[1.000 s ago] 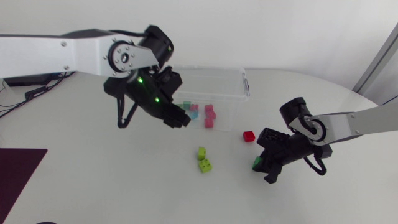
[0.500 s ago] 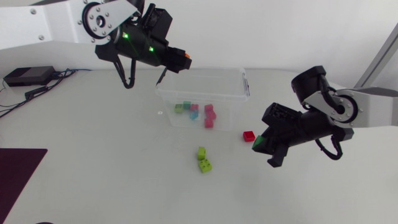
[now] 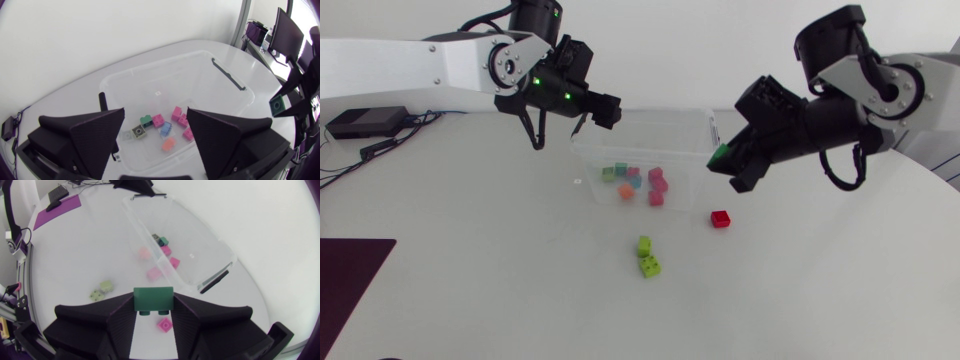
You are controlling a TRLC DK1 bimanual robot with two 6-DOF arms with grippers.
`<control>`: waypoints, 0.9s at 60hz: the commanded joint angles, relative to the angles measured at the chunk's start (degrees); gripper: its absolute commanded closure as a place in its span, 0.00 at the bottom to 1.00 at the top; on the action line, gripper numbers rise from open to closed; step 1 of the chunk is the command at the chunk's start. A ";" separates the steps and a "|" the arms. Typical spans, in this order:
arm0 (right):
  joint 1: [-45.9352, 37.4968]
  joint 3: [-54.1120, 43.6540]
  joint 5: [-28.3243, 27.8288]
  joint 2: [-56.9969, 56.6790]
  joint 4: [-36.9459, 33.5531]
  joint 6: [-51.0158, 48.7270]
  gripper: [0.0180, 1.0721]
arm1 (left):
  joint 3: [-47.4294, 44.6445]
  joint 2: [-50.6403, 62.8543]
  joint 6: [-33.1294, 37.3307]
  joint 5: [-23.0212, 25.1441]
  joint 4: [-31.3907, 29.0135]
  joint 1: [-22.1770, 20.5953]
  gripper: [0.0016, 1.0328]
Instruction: Pick up the duplo bricks and place them in the container
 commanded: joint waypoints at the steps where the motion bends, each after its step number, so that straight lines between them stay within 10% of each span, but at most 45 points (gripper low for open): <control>1: 0.74 5.17 0.16 3.50 -0.50 2.58 0.78 | -4.07 -5.61 1.72 -0.15 -0.01 0.38 0.07; 32: 3.28 24.95 3.94 23.98 3.54 6.45 0.75 | -24.90 -18.36 13.23 5.65 -10.82 -9.73 0.07; 43: 3.55 25.56 5.69 25.82 4.69 6.18 0.14 | -24.82 -14.05 13.41 6.53 -11.88 -12.28 0.07; 54: 1.44 17.21 5.34 15.71 8.38 6.36 0.09 | -23.41 -9.57 13.05 6.44 -11.88 -15.09 0.08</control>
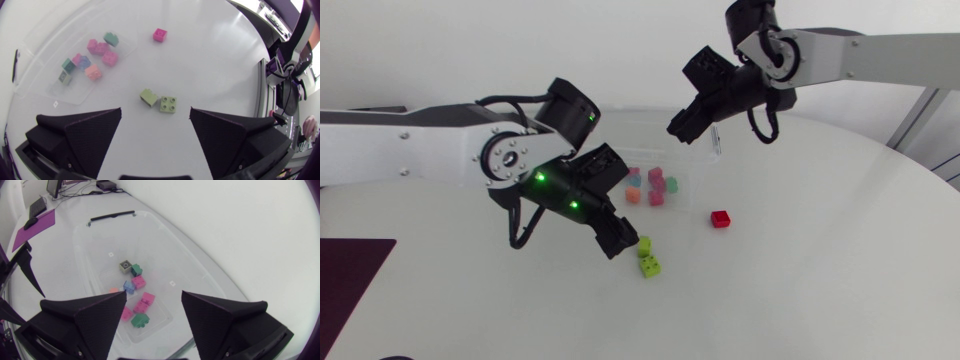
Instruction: Pick up the duplo bricks and place them in the container
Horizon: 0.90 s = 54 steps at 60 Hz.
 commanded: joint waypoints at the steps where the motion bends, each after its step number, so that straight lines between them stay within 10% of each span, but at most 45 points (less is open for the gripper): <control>1: -1.67 -5.55 0.05 -7.48 1.39 1.02 0.09 | 0.81 3.57 1.01 0.37 -0.40 -1.63 0.08; 27: -7.47 -36.13 -3.82 -36.22 7.63 0.85 0.09 | 10.83 16.32 -11.29 -5.70 -1.46 -4.71 0.13; 54: -6.85 -51.25 -3.38 -40.71 12.20 -0.47 0.09 | 18.04 26.25 -20.26 -15.63 -2.86 -7.61 0.28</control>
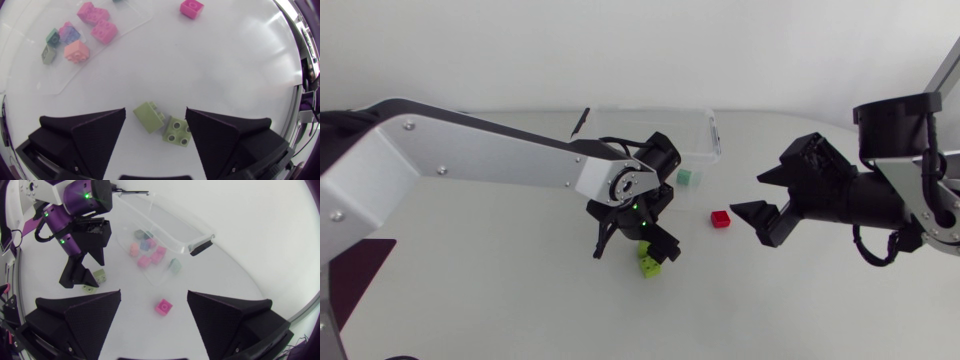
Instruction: Pick up the duplo bricks and place them in the container
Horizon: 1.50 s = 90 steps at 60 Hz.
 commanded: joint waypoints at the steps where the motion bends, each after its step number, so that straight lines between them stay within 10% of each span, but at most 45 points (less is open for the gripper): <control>1: 0.45 -2.82 0.10 -0.64 0.98 -0.58 0.09 | 2.65 2.29 -3.02 -0.70 -1.18 0.44 0.30; 27: 0.45 -3.17 2.56 6.21 3.97 -1.02 0.09 | 4.41 6.34 -6.71 -1.23 -4.52 0.53 0.60; 90: 1.68 14.41 15.13 38.82 4.06 10.14 0.11 | 9.33 -18.19 2.35 -0.97 2.86 10.19 0.62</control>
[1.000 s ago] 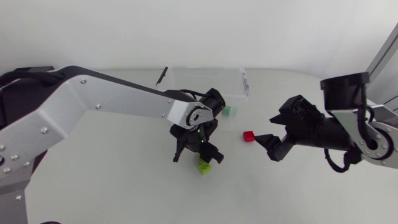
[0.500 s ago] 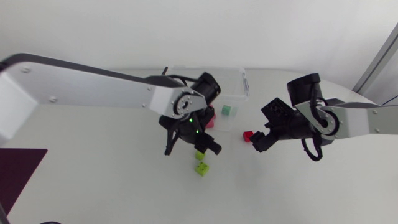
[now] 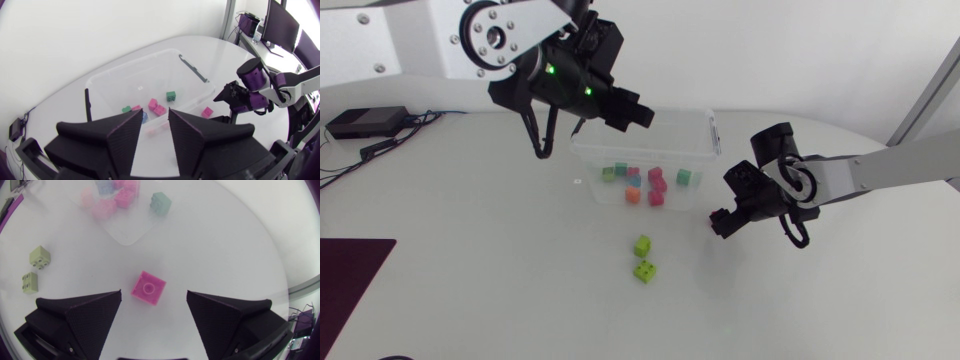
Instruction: Pick up the duplo bricks and place them in the container
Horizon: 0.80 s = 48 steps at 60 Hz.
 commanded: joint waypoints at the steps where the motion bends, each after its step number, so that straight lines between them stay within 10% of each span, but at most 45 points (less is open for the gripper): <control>1: 0.52 2.30 0.31 2.61 -1.43 1.42 0.11 | 3.01 3.67 1.10 0.43 -0.95 0.75 0.62; 16: 1.14 4.59 0.75 4.89 -3.45 2.39 0.11 | 2.31 12.73 0.66 5.00 -11.93 -0.39 0.16; 48: 1.14 2.39 0.49 2.87 -3.19 2.39 0.11 | 3.10 25.30 -6.46 11.59 -19.67 -5.31 0.14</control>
